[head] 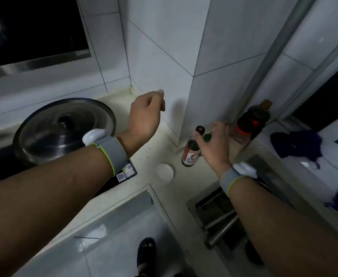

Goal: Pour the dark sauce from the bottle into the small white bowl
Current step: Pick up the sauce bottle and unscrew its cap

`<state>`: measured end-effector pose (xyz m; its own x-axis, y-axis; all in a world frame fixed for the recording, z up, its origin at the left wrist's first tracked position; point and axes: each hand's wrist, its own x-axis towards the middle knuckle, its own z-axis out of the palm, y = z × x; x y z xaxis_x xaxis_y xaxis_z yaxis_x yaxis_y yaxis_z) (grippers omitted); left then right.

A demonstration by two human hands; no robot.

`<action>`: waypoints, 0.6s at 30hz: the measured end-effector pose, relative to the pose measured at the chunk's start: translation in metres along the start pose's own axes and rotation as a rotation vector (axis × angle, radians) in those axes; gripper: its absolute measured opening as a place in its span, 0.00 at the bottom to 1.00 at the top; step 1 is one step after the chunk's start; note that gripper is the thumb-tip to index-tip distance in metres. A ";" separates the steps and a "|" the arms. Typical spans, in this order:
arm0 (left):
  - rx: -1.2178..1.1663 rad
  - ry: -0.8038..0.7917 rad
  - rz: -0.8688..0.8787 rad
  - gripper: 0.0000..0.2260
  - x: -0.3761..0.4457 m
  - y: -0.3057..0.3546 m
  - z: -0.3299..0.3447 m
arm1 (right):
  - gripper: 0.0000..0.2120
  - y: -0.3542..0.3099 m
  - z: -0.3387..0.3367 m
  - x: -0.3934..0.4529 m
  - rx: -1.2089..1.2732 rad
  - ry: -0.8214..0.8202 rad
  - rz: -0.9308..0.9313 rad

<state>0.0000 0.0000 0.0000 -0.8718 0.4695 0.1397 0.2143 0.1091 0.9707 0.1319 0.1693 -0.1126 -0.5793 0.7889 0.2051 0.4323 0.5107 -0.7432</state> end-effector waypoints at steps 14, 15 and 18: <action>0.314 -0.191 -0.058 0.18 0.036 -0.047 -0.003 | 0.32 0.035 0.065 0.014 -0.048 -0.206 0.320; 0.328 -0.202 -0.058 0.18 0.035 -0.050 -0.004 | 0.32 0.036 0.066 0.014 -0.043 -0.216 0.329; 0.375 -0.240 -0.060 0.17 0.030 -0.060 -0.006 | 0.32 0.036 0.071 0.012 0.019 -0.228 0.338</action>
<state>-0.0415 0.0019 -0.0528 -0.7702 0.6377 -0.0065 0.3502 0.4314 0.8314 0.0918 0.1729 -0.1820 -0.5459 0.8143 -0.1973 0.6129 0.2276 -0.7567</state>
